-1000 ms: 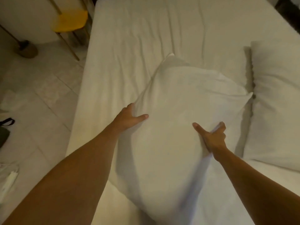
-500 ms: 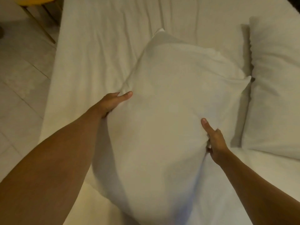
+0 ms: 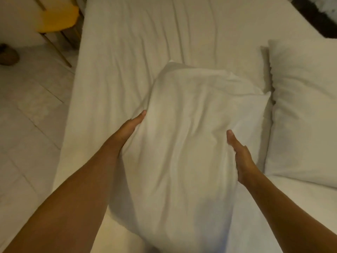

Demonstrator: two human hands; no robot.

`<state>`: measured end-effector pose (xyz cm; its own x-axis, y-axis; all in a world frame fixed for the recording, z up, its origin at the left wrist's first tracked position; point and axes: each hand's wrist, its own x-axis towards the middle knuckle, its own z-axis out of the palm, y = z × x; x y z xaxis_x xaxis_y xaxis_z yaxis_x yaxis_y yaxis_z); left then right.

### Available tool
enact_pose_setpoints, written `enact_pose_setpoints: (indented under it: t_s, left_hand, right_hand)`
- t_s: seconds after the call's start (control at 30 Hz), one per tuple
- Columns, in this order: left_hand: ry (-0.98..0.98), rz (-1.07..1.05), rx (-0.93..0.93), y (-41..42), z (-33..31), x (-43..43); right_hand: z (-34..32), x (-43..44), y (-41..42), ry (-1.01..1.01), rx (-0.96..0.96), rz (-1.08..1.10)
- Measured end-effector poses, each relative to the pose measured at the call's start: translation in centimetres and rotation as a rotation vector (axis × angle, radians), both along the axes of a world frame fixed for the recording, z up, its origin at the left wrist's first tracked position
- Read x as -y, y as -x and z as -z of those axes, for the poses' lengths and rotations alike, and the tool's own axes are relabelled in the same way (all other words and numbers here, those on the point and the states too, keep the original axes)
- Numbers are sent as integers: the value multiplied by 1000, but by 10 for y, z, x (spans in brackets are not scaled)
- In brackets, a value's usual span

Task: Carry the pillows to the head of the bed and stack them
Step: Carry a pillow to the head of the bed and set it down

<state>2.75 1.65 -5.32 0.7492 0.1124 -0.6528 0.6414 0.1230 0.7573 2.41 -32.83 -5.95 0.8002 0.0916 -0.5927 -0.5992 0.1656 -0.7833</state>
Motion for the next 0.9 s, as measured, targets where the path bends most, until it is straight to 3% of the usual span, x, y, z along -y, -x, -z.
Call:
enact_pose_setpoints:
  t_s: [0.3,0.5,0.6,0.7,0.9]
  left_hand:
    - [215,-185,10,65,-92,22]
    - [-174,-296,117,72,-162,38]
    - [-235,-247,183,86,-200,46]
    - [-222,-235,328,97,-242,54]
    - [-383,-53,678,104,-324,78]
  right_hand:
    - [-127,27,-9,163,142,-189]
    - [-187,16,-13,253,248,-183]
    - [-227,14,-2,273,365,-182]
    - [-272,19,14,320,488,-210]
    - [-362,46,42,456,739,-197]
